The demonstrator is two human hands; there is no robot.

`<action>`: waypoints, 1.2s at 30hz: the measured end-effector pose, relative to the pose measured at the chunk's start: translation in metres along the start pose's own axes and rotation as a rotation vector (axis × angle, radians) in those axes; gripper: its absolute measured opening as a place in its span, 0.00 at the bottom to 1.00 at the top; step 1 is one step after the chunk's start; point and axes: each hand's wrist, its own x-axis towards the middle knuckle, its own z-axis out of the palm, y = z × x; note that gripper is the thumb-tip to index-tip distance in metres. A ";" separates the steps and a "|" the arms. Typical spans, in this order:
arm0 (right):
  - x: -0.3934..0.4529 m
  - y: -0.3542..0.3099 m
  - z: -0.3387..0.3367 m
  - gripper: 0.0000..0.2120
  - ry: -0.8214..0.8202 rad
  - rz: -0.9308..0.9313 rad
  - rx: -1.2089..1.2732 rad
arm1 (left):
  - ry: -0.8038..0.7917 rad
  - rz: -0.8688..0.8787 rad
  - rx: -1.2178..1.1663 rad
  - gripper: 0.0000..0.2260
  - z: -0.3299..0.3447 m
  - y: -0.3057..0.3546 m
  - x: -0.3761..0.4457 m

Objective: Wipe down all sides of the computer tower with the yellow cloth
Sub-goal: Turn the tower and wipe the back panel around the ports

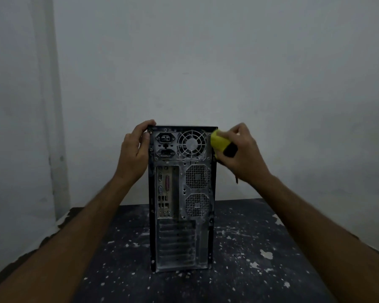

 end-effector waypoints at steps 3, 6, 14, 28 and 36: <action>-0.008 0.011 -0.011 0.21 -0.115 -0.021 -0.032 | 0.007 0.027 -0.062 0.18 0.004 -0.001 -0.001; 0.030 0.010 -0.016 0.20 0.052 0.021 -0.029 | 0.028 0.015 -0.041 0.16 0.004 -0.006 0.000; -0.014 0.010 -0.012 0.21 -0.154 -0.056 -0.049 | 0.043 -0.005 -0.061 0.15 0.005 -0.003 0.000; 0.010 -0.006 -0.003 0.23 -0.125 -0.024 -0.127 | 0.070 -0.009 -0.077 0.15 0.011 -0.004 -0.004; 0.017 -0.013 -0.001 0.21 -0.090 0.000 -0.143 | 0.072 -0.055 -0.133 0.15 0.012 -0.003 -0.004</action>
